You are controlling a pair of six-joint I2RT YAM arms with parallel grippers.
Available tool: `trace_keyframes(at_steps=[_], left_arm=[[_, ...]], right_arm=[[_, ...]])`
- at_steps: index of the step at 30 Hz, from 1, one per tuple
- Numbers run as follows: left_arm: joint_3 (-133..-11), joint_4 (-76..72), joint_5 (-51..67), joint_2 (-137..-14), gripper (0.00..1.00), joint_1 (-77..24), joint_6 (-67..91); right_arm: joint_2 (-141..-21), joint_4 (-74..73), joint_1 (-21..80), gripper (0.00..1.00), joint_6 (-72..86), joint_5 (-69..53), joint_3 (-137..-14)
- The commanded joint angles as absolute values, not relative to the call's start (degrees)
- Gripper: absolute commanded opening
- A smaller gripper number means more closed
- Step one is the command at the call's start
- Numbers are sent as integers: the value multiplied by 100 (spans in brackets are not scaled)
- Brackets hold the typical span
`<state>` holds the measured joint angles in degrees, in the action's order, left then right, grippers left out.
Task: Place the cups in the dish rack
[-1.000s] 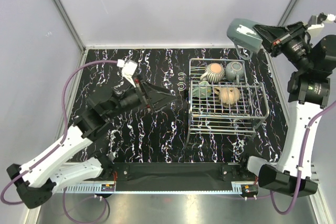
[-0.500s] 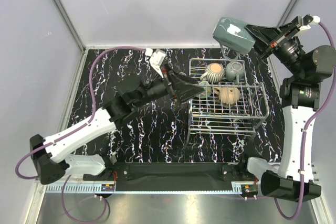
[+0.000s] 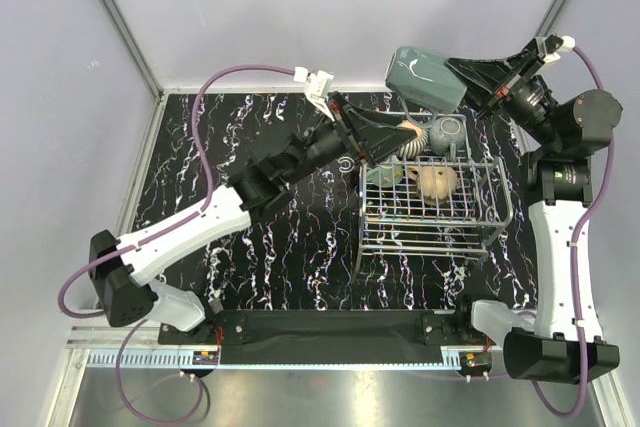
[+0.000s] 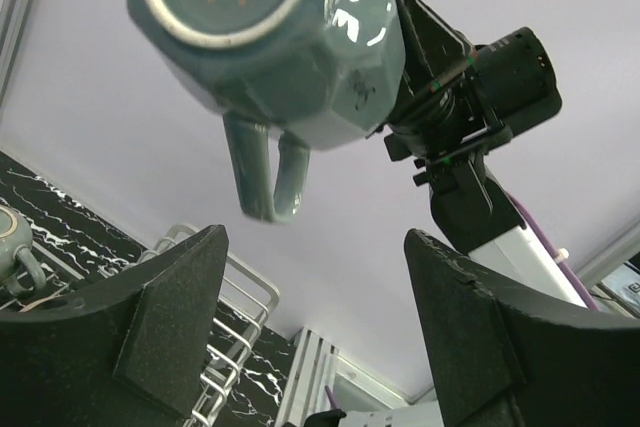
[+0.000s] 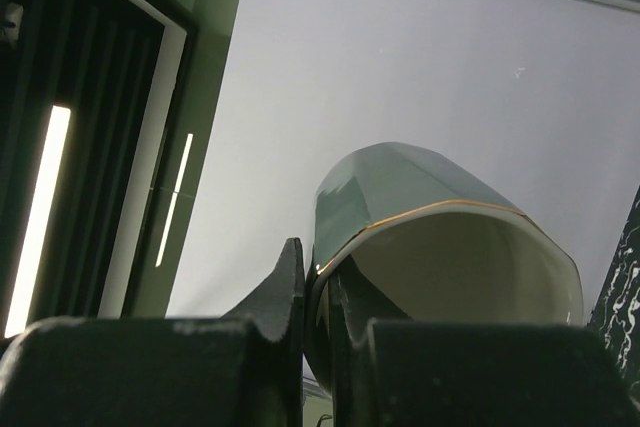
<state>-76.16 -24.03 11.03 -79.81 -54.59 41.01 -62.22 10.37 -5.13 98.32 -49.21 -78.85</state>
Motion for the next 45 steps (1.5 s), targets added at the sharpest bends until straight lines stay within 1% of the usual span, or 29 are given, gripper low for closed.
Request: trace_keyframes(at_steps=[1,3,7,10,13,14,17,21,23,26,27,29,33,34,38,40,41,43,45], left_arm=[[-8068,-2909,879,-8226,75,-5511,4131],[-8217,-2892,905,-8358,73,-5511,4113],[-8393,-2839,931,-8516,65,-5511,4122],[-8376,-2830,905,-8525,62,-5511,4096],[-8376,-2830,967,-8543,54,-5511,4122],[-8367,-2813,984,-8543,49,-5511,4122],[-8306,-2707,889,-8456,48,-5511,4043],[-8130,-2725,633,-8306,42,-5520,4008],[-8138,-2769,615,-8297,40,-5520,4051],[-8174,-2768,606,-8297,27,-5520,4078],[-8165,-2760,606,-8288,13,-5511,4096],[-8121,-2795,589,-8244,0,-5520,4104],[-7955,-2821,378,-8078,0,-5511,4131],[-7928,-2717,334,-7990,0,-5511,4113],[-7823,-2373,10,-7692,0,-5511,3736],[-7717,-2356,-122,-7551,0,-5502,3692],[-7638,-2364,-167,-7437,0,-5502,3648],[-7576,-2364,-184,-7331,0,-5493,3604],[-7436,-2443,-141,-7191,0,-5484,3568]], right_arm=[[-6064,1942,-361,0,10151,-4869,-7823],[-6047,2039,-317,0,10265,-4887,-7778],[-6021,2030,-185,0,10213,-4895,-7770],[-5968,2004,-106,0,10187,-4904,-7726],[-5941,1960,-35,0,10090,-4913,-7656],[-5933,1960,-35,0,10072,-4913,-7638],[-5968,1899,149,0,9976,-4904,-7611],[-5959,1811,316,0,9853,-4825,-7611],[-5924,1784,430,0,9800,-4764,-7594],[-5924,1705,536,0,9712,-4711,-7567],[-5915,1688,554,0,9712,-4711,-7559],[-5898,1687,606,0,9694,-4711,-7524],[-5827,1478,624,0,9510,-4685,-7418],[-5810,1407,624,7,9362,-4676,-7418],[-5757,976,624,19,8948,-4614,-7400],[-5757,853,615,31,8807,-4623,-7374],[-5783,844,624,44,8789,-4623,-7357],[-5801,870,624,50,8745,-4623,-7295],[-5844,853,615,60,8710,-4649,-7269]])
